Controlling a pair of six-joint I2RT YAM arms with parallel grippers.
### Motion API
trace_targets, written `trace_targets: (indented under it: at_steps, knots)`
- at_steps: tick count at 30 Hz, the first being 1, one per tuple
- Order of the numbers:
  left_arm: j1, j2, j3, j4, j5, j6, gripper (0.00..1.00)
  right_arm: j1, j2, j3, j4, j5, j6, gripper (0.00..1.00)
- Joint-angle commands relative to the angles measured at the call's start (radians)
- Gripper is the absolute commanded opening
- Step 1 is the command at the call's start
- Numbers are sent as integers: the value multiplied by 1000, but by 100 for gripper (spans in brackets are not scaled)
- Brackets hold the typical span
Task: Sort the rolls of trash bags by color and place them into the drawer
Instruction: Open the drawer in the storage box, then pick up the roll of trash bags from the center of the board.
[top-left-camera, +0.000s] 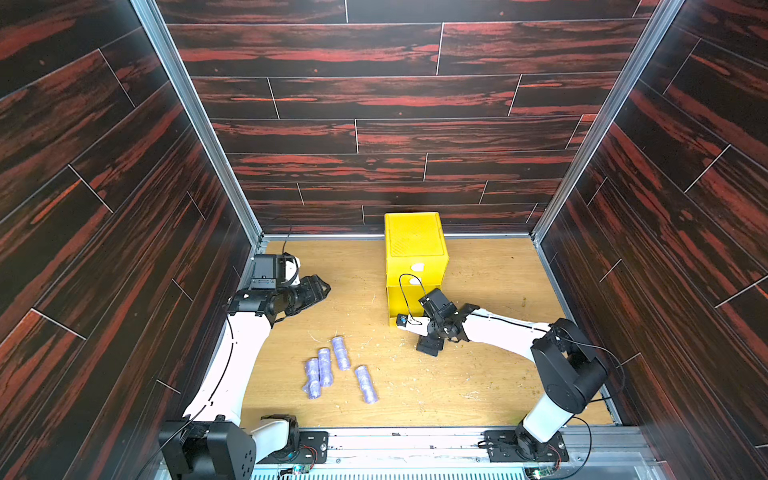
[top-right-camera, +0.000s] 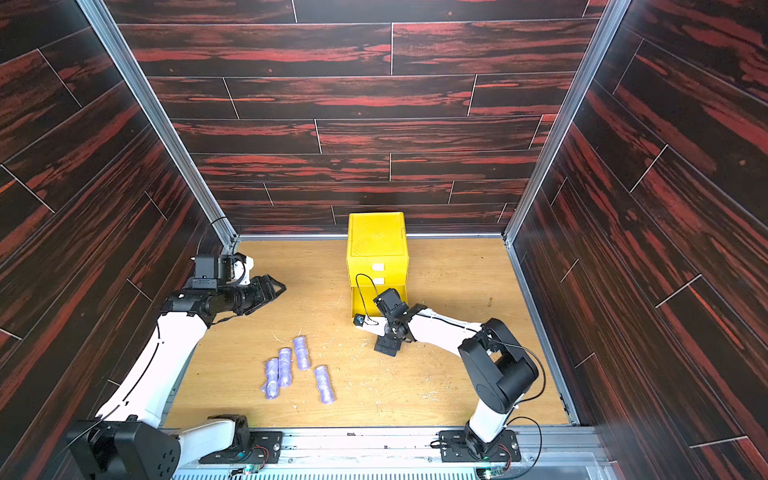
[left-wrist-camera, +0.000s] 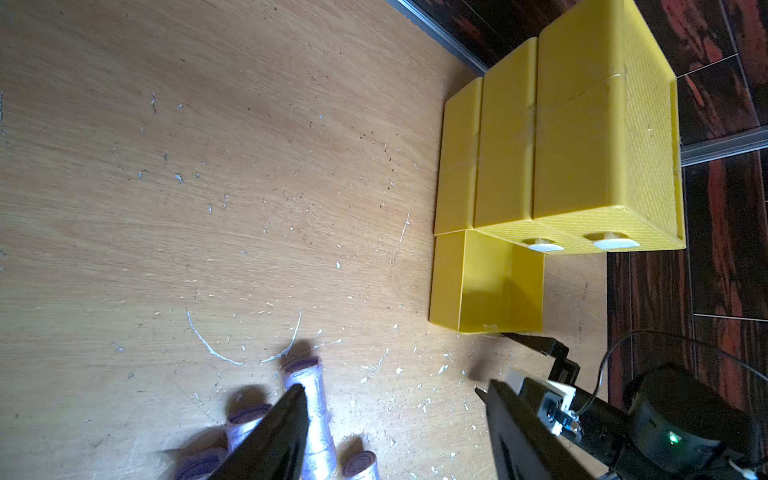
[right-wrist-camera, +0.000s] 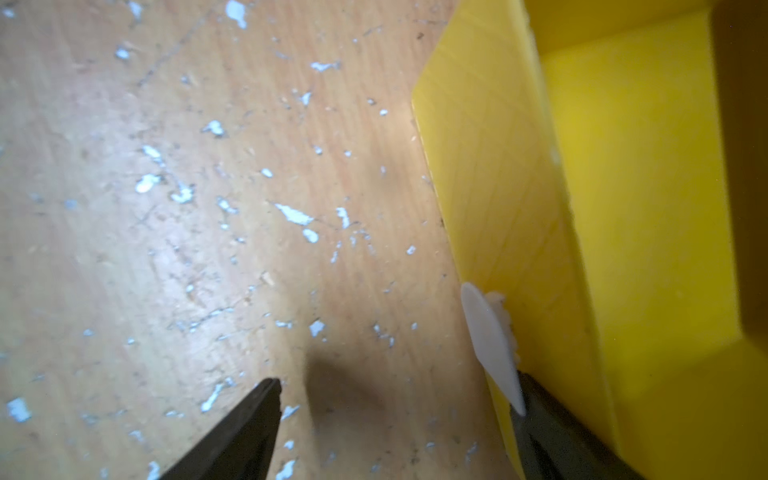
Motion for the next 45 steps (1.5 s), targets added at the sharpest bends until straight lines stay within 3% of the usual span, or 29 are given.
trace_targets:
  at_steps: [1,15,24,35,38,40,45]
  knots:
    - [7,-26,11,-9,1,12,71,20,-17,-24,-32,-4,47,89]
    - [7,-36,10,-11,-10,6,72,33,-78,-17,-22,35,46,91]
    - [7,-46,6,-13,-25,2,75,74,-228,-19,4,80,59,93]
    - [7,-52,17,-23,-23,-5,74,82,-298,11,14,126,90,93]
    - [7,-66,20,-25,-25,-17,74,82,-348,49,55,177,169,92]
    - [7,-78,28,-40,-39,-21,74,82,-374,88,84,288,288,92]
    - [5,-113,42,-95,-82,-34,72,67,-379,247,-8,463,547,95]
